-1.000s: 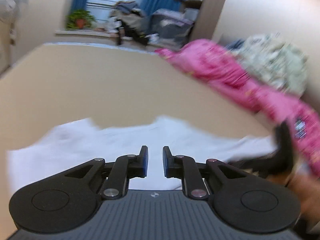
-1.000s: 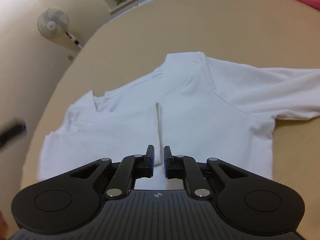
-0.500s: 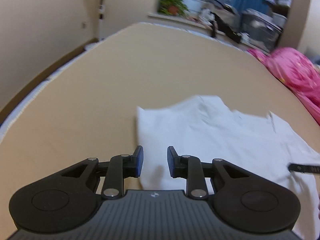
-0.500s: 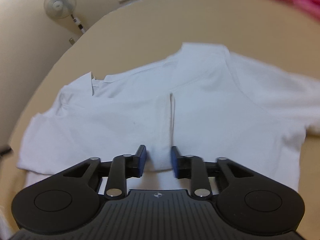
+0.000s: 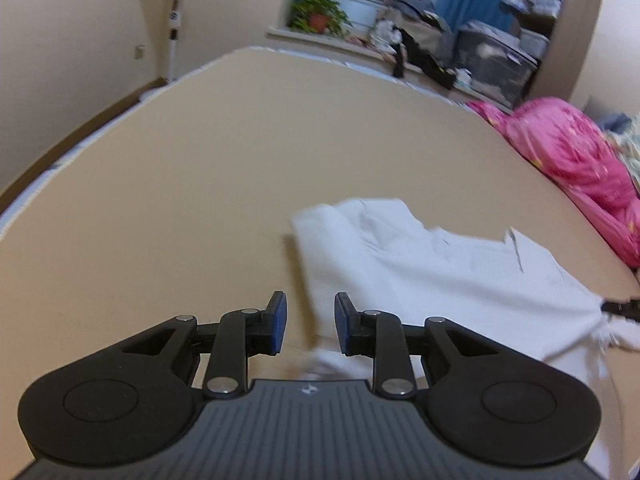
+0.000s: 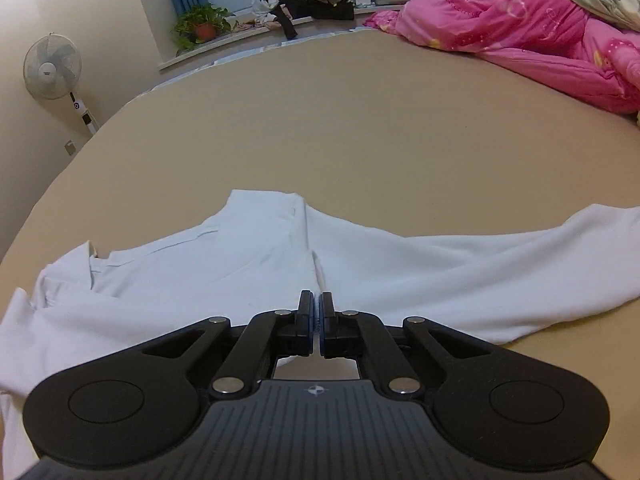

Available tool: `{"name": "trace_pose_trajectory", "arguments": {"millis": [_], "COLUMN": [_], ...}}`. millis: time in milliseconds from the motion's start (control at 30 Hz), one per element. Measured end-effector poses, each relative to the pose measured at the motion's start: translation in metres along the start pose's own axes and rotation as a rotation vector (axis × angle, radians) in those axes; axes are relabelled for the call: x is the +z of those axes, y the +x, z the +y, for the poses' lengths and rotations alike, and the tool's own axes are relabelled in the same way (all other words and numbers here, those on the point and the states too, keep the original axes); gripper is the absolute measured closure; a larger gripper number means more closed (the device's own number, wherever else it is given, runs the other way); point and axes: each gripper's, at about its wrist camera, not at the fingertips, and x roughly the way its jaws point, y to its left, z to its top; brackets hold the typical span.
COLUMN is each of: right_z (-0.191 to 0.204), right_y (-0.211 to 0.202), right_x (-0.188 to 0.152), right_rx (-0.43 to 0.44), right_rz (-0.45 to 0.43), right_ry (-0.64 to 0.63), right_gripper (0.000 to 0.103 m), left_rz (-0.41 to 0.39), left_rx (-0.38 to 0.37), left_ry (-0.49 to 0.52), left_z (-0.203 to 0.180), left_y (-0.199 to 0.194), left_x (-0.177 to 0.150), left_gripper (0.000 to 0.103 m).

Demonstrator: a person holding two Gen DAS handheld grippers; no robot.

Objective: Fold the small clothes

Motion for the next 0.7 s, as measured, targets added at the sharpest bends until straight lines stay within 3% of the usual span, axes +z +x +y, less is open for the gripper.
{"name": "trace_pose_trajectory", "arguments": {"millis": [67,167,233,300,367,433,533,633,700], "right_z": [0.005,0.001,-0.011,-0.031,-0.045,-0.045,-0.041,-0.041,-0.040], "right_y": [-0.011,-0.027,-0.009,0.018,0.016,0.003,0.002,0.027,0.044], "right_x": [0.002,0.008,0.007,0.000,0.001,0.012,0.024,0.026,0.024], "right_rx": [-0.018,-0.100,-0.080,-0.071,-0.094,-0.085,-0.009,0.022,-0.004], "right_rz": [-0.062,-0.177,-0.053,0.158,0.136,0.035,-0.046,0.020,0.065], "right_ry": [-0.023,-0.028,0.004,0.089,0.178,0.159,0.127,0.109,0.094], "right_gripper": [0.102,0.102,0.101,0.100,0.096,0.096,0.083,0.068,0.066], "left_rz": [0.015,0.058,0.121,0.196,0.220,0.216,0.224,0.236,0.249], "left_rx": [-0.024,-0.049,-0.028,0.041,0.065,0.083,0.095,0.101,0.113], "left_ry": [0.026,0.052,0.063,0.095,0.104,0.118,0.117,0.124,0.110], "left_z": [-0.009,-0.017,-0.018,-0.018,-0.017,-0.020,-0.021,-0.022,-0.018], "left_y": [0.008,0.021,0.035,0.051,0.055,0.052,0.051,0.053,0.053], "left_x": [-0.004,-0.010,-0.016,-0.022,-0.024,-0.021,-0.021,-0.020,-0.017], "left_gripper": [0.061,0.055,0.056,0.060,0.059,0.059,0.059,0.057,0.055]}}
